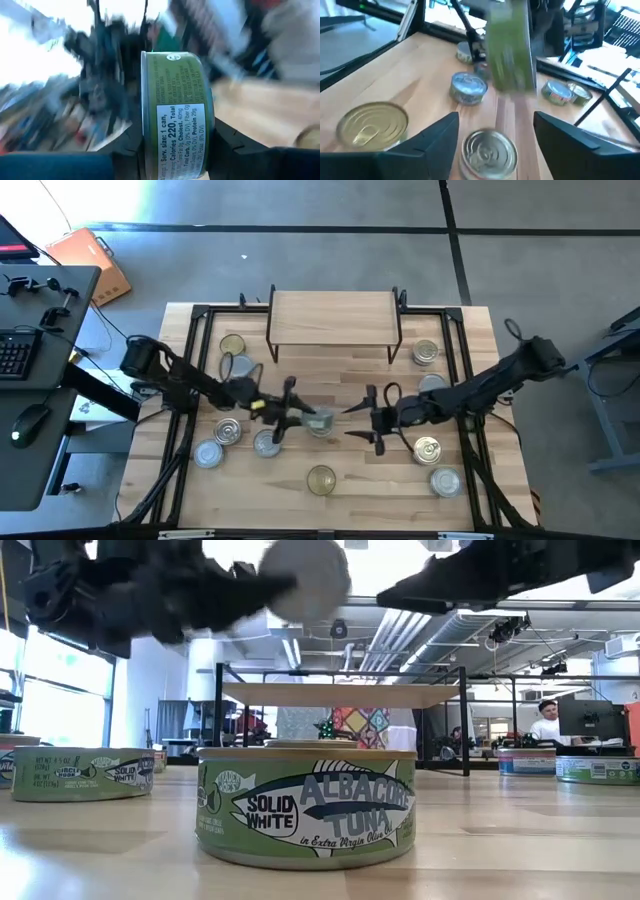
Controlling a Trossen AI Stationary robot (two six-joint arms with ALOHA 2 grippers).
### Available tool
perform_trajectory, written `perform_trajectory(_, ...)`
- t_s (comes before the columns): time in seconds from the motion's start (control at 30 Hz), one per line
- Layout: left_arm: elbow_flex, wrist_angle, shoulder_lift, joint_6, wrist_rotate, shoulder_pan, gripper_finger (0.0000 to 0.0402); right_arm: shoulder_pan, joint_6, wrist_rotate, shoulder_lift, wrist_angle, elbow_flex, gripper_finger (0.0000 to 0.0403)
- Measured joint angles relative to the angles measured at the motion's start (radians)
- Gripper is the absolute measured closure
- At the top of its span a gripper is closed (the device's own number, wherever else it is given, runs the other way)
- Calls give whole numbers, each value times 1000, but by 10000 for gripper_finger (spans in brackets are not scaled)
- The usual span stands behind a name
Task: Stack canned seafood by type on shelf
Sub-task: Put the green tuna can on the shelf
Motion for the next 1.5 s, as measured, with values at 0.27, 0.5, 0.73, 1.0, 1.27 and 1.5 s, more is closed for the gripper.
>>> perform_trajectory(0.27, -9, 138, -8, -30, 270, 5, 285, 9, -148, 68, 266, 430, 73, 149)
perform_trajectory(0.5, -2, 168, -20, -32, 267, -10, 285, 27, -318, 84, 424, 438, 278, 149)
perform_trajectory(0.73, -3, 189, -20, -25, 260, -10, 285, 66, -420, 198, 456, 439, 365, 183)
perform_trajectory(1.0, -5, 160, -20, -58, 176, -14, 272, 104, -435, 288, 457, 441, 368, 282)
perform_trajectory(1.27, -8, -67, -20, -107, -244, -10, 173, 175, -385, 723, 327, 49, 430, 282)
perform_trajectory(1.5, -9, -196, -19, -108, -642, -62, 169, 100, 177, 777, 170, -993, 709, 282)
